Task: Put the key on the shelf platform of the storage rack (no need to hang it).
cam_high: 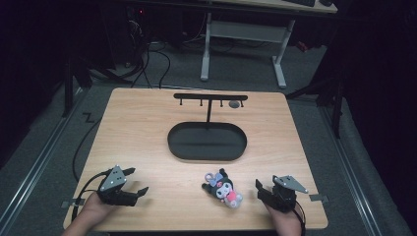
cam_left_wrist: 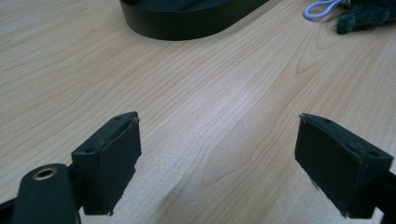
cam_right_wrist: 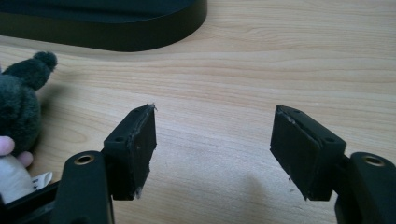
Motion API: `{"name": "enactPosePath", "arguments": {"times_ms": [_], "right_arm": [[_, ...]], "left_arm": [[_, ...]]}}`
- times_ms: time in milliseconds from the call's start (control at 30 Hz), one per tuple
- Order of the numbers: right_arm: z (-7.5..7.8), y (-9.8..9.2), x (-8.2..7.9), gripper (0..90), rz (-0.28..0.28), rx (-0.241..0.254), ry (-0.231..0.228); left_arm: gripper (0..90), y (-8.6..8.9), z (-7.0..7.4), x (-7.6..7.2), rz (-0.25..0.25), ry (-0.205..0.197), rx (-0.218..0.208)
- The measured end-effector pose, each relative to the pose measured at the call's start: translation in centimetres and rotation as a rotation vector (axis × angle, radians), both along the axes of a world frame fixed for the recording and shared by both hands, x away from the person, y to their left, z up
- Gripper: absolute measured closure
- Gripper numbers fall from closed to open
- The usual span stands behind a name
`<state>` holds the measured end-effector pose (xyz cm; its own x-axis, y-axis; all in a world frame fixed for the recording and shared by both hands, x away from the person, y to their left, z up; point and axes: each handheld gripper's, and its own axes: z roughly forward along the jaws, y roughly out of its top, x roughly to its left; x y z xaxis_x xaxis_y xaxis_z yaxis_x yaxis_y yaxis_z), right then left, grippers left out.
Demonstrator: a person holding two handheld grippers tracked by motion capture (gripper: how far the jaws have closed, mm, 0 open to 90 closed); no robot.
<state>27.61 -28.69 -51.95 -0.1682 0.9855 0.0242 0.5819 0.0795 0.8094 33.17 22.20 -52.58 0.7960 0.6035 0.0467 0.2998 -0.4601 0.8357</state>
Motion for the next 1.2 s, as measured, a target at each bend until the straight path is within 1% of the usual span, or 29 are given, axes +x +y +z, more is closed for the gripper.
{"name": "enactPosePath", "arguments": {"times_ms": [133,167,233,267,333,367,400,433,467,500,533,600,633,667,833,900,933,1000,1067,1100,1133,1167,1200], "right_arm": [[0.3,0.4,-0.1,36.2,0.017,0.002,-0.008],[0.6,0.6,-0.3,39.8,0.033,0.013,-0.016],[0.7,0.8,-0.3,40.2,0.039,0.014,-0.020],[0.9,1.2,-0.4,44.4,0.055,0.019,-0.022],[1.1,1.6,-0.5,48.4,0.073,0.019,-0.023],[1.1,1.6,-0.5,48.4,0.073,0.019,-0.023],[1.1,1.9,-0.6,50.7,0.086,0.018,-0.028],[1.3,2.4,-0.7,55.2,0.109,0.021,-0.026],[1.3,2.4,-0.7,55.2,0.109,0.021,-0.026],[1.5,2.9,-0.7,58.8,0.135,0.028,-0.020],[1.5,2.9,-0.7,58.8,0.135,0.028,-0.020],[1.7,3.5,-0.8,64.1,0.161,0.033,-0.019],[1.9,4.0,-0.9,68.2,0.180,0.030,-0.026],[1.9,4.0,-0.9,68.2,0.180,0.030,-0.026],[2.5,5.3,-1.2,81.5,0.226,0.035,-0.045],[2.8,6.2,-1.5,87.2,0.244,0.031,-0.065],[2.8,6.2,-1.5,87.2,0.244,0.031,-0.065],[3.0,6.8,-1.7,89.8,0.272,0.033,-0.069],[3.1,7.6,-1.9,89.9,0.304,0.031,-0.072],[3.0,8.4,-2.0,90.0,0.336,0.039,-0.064],[3.0,8.4,-2.0,90.0,0.336,0.039,-0.064],[2.8,9.3,-2.2,89.9,0.363,0.048,-0.054],[2.8,9.3,-2.2,89.9,0.363,0.048,-0.054]], "left_arm": [[15.4,0.0,0.0,0.0,0.000,-0.001,0.001],[15.5,0.0,0.0,0.0,0.000,0.000,0.000],[15.5,0.0,0.0,0.0,0.001,0.000,0.000],[15.5,0.0,0.0,0.0,0.001,0.000,0.000],[15.5,0.0,0.0,0.0,0.000,0.000,0.000],[15.5,0.0,0.0,0.0,0.000,0.000,-0.001],[15.5,0.0,0.0,0.0,0.001,0.000,-0.001],[15.5,0.0,0.0,0.0,0.002,0.001,-0.002],[15.5,0.0,0.0,0.0,0.002,0.001,-0.002],[15.4,0.0,0.0,0.0,0.001,0.001,-0.001],[15.4,0.0,0.0,0.0,0.000,0.000,0.000],[15.5,0.0,0.0,0.0,0.000,0.000,0.000],[15.5,0.0,0.0,0.0,0.001,0.001,-0.001],[15.5,0.0,0.0,0.0,0.001,0.002,-0.003],[15.5,0.0,0.0,0.0,0.002,0.002,-0.002],[15.5,0.0,0.0,0.0,0.002,0.003,-0.003],[15.5,0.0,0.0,0.0,0.002,0.003,-0.003],[15.5,0.0,0.0,0.0,0.002,0.002,-0.003],[15.5,0.0,0.0,0.0,0.002,0.002,-0.002],[15.5,0.0,0.0,0.0,0.002,0.002,-0.003],[15.5,0.0,0.0,0.0,0.002,0.002,-0.003],[15.5,0.0,0.0,0.0,0.002,0.002,-0.003],[15.5,0.0,0.0,0.0,0.002,0.002,-0.002]]}}
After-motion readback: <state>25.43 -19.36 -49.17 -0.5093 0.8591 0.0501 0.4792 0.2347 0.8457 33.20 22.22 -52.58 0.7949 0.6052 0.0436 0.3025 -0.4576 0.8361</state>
